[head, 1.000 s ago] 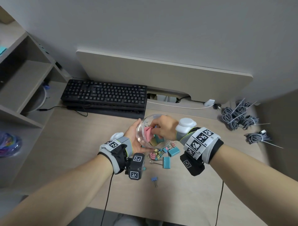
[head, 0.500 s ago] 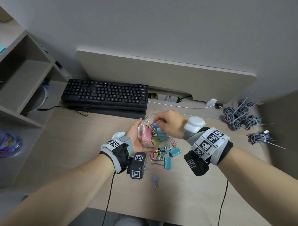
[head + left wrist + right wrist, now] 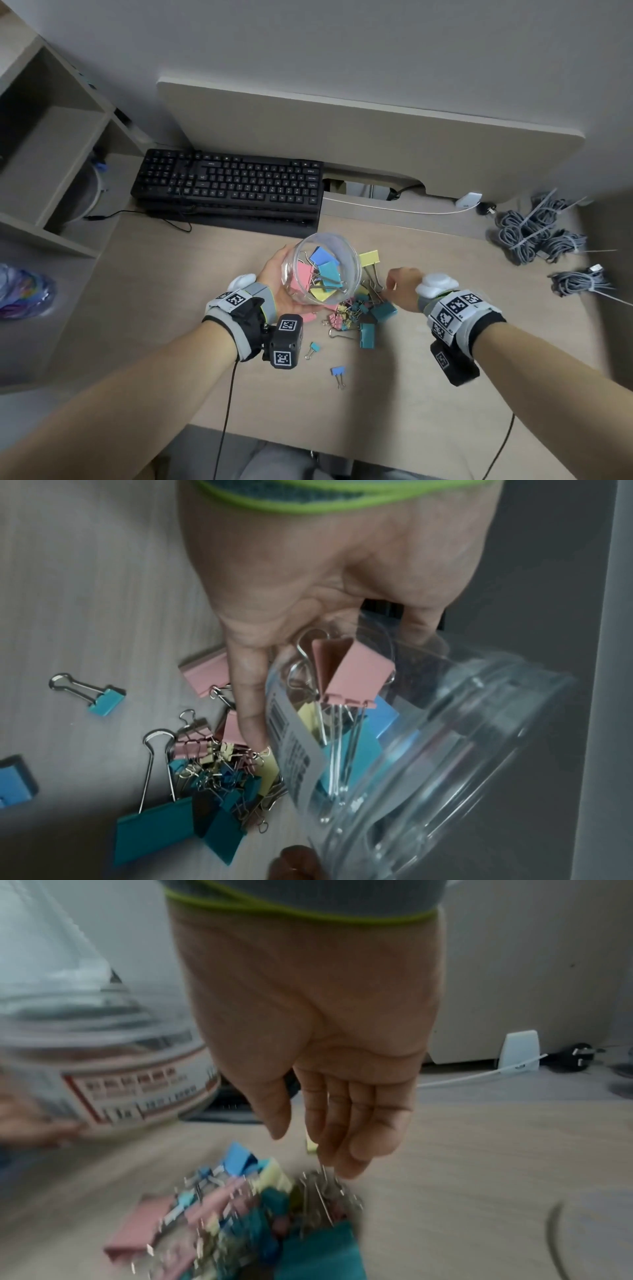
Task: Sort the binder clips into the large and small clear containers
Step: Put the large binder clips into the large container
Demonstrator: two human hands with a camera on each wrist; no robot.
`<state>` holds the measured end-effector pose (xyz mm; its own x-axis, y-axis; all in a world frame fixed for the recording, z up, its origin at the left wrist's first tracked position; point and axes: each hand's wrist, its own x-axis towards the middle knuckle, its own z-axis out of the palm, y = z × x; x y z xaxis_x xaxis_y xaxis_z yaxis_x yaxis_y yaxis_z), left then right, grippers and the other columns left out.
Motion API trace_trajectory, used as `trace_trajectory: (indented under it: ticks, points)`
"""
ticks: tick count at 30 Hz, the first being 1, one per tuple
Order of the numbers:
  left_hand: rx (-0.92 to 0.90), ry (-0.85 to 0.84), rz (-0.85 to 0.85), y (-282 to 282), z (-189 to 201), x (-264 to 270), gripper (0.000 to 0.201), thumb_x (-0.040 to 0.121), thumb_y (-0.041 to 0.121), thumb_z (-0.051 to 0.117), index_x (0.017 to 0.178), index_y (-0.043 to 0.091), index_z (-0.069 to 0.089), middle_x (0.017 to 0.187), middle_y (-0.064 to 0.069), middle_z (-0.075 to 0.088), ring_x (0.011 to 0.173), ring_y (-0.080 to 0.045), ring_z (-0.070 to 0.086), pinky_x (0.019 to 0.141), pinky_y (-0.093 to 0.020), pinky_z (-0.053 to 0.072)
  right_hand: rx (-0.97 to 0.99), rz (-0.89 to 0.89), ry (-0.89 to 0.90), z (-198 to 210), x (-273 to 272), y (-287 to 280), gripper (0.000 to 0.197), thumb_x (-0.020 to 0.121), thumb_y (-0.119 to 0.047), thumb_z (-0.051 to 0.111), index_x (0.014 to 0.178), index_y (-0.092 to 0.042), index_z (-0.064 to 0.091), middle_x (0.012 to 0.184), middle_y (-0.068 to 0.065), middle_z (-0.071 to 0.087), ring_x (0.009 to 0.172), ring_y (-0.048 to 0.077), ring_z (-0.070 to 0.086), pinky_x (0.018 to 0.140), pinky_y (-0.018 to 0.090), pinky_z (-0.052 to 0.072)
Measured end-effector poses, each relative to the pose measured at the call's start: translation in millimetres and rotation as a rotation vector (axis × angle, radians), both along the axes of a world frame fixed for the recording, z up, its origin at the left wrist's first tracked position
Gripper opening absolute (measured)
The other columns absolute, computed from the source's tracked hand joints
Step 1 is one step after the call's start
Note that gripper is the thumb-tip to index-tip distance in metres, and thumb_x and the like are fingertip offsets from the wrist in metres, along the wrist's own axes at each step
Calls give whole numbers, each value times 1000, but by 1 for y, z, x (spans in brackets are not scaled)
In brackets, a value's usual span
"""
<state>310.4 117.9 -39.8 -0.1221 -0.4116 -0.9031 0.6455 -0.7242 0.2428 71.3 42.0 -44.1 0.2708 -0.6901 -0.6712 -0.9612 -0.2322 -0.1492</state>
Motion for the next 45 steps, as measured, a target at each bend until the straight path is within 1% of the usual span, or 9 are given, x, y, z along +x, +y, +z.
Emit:
trace_trajectory:
  ticks: [9, 14, 20, 27, 31, 36, 39, 42, 45]
  points:
    - [48, -39, 12, 4, -14, 19, 79, 83, 73, 48, 132, 12, 57, 125, -22, 66, 109, -43, 66, 85, -60, 55, 67, -43, 139, -52, 7, 22, 70, 79, -54, 69, 127, -14, 37, 117, 7, 59, 96, 29, 61, 73, 35, 43]
    - [67, -17, -19, -1, -15, 29, 82, 83, 74, 46, 134, 10, 56, 125, -23, 66, 109, -43, 66, 86, -60, 55, 51, -133, 72, -57, 11, 32, 66, 78, -31, 72, 131, -9, 40, 128, 18, 52, 113, 35, 55, 85, 40, 45]
    - [54, -5, -77, -14, -13, 35, 77, 84, 72, 46, 132, 12, 58, 126, -22, 65, 110, -43, 64, 80, -55, 57, 56, -178, 182, -25, 2, 16, 52, 83, -44, 57, 126, -17, 44, 116, 7, 48, 86, 26, 54, 58, 30, 34]
    - [52, -5, -94, -20, -13, 36, 78, 80, 73, 51, 133, 16, 59, 127, -20, 65, 112, -43, 63, 74, -58, 58, -104, -276, 26, -22, 14, -15, 50, 80, -42, 61, 113, -8, 46, 111, 10, 46, 79, 28, 54, 66, 36, 45]
    - [49, -3, -45, -16, -12, 43, 77, 82, 73, 48, 129, 13, 61, 123, -21, 68, 111, -43, 65, 87, -60, 55, -202, -336, -37, -45, 41, -31, 49, 83, -32, 65, 115, -1, 45, 114, 14, 48, 76, 28, 53, 67, 36, 45]
    - [83, -8, 80, -1, -9, 54, 76, 86, 72, 44, 127, 11, 61, 120, -23, 68, 109, -43, 66, 86, -58, 56, -189, -265, -89, -81, 63, -46, 51, 85, -30, 69, 120, 1, 47, 128, 19, 48, 112, 33, 55, 87, 42, 45]
    - [82, -58, 100, 6, -6, 55, 70, 91, 70, 38, 120, 11, 63, 114, -21, 70, 103, -40, 66, 80, -54, 54, -315, -315, 17, -93, 65, -51, 32, 90, -24, 65, 99, -2, 43, 120, 16, 54, 99, 25, 55, 78, 35, 39]
    - [110, -65, 124, 12, -7, 54, 69, 91, 70, 36, 118, 12, 63, 113, -20, 69, 103, -40, 65, 84, -55, 52, -136, -287, -77, -92, 61, -54, 52, 88, -28, 64, 127, 2, 46, 132, 23, 47, 119, 35, 51, 94, 43, 42]
    - [116, -71, 107, 11, -10, 49, 69, 90, 72, 38, 117, 13, 63, 113, -19, 69, 103, -40, 65, 85, -55, 52, -163, -274, -87, -71, 51, -51, 53, 87, -32, 64, 125, 0, 47, 128, 21, 49, 110, 37, 56, 88, 42, 46]
